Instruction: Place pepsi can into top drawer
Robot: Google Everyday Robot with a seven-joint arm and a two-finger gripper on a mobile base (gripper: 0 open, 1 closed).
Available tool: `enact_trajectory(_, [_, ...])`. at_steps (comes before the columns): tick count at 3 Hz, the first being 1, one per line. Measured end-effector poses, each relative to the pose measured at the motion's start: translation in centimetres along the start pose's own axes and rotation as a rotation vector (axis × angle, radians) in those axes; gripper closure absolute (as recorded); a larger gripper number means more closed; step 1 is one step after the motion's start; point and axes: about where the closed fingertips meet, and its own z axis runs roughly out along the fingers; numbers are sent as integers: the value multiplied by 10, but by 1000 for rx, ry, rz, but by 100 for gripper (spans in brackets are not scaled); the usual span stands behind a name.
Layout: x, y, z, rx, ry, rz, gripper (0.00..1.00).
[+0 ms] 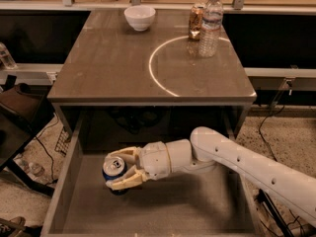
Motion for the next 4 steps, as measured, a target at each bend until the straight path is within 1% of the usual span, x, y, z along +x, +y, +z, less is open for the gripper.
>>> enact_trajectory(3, [-1,2,5,-12,-2,-1,15])
enact_trajectory(4, [-2,3,6,-16,-2,-2,0])
